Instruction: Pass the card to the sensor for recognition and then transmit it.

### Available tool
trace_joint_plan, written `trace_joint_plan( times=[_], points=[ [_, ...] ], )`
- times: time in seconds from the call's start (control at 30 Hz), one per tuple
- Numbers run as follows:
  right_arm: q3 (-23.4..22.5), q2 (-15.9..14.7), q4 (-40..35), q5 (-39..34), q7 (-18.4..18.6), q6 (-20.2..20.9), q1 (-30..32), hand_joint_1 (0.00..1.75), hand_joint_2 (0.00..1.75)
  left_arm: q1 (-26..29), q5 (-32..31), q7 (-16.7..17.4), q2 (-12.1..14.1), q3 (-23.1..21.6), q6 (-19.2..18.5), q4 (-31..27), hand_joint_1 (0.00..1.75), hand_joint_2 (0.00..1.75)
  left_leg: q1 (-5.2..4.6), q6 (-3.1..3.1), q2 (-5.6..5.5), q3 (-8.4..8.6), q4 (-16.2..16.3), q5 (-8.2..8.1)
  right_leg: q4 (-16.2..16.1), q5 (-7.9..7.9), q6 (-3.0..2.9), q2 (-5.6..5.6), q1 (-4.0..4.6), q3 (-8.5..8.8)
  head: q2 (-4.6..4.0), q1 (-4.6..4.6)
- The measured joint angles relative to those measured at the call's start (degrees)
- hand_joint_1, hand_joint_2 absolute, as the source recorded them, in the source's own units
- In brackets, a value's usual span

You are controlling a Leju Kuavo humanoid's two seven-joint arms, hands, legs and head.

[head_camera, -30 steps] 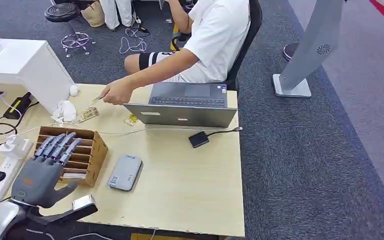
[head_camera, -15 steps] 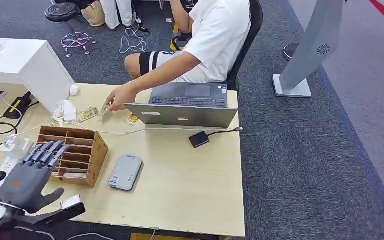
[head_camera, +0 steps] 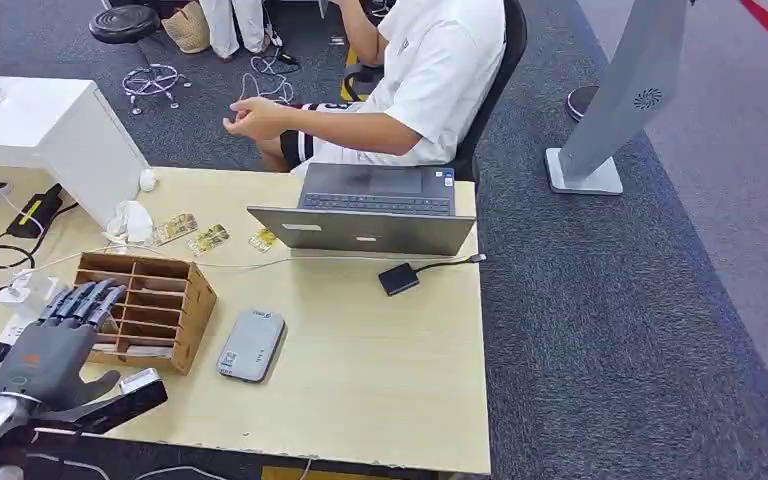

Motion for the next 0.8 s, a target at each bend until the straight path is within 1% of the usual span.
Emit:
trace_joint_plan(
  times=[0.27, 0.57, 0.8],
  points=[
    [0.0, 0.0, 0.0, 0.0, 0.3, 0.2, 0.0, 0.00, 1.75, -0.7, -1.0, -0.1, -0.9, 0.0, -0.3, 1.1, 0.00, 1.75, 0.00, 0.00, 0.00, 0.01, 0.0, 0.00, 0.0, 0.00, 0.00, 0.00, 0.00, -0.01, 0.00, 0.00],
    [0.0, 0.0, 0.0, 0.0, 0.1, 0.5, -0.1, 0.00, 1.75, -4.0, -2.4, -0.5, -3.0, 0.0, -0.4, 4.1, 0.00, 1.75, 0.00, 0.00, -0.01, 0.02, 0.0, 0.01, 0.0, 0.00, 0.00, 0.00, 0.00, 0.00, 0.00, 0.00],
    [0.0, 0.0, 0.0, -0.1, 0.1, 0.5, -0.1, 0.00, 1.75, -4.6, -3.0, -1.0, -4.3, -0.1, -0.3, 5.6, 0.00, 1.75, 0.00, 0.00, 0.00, 0.01, 0.0, 0.00, 0.0, 0.00, 0.00, 0.01, 0.00, -0.01, 0.00, 0.00]
  ],
)
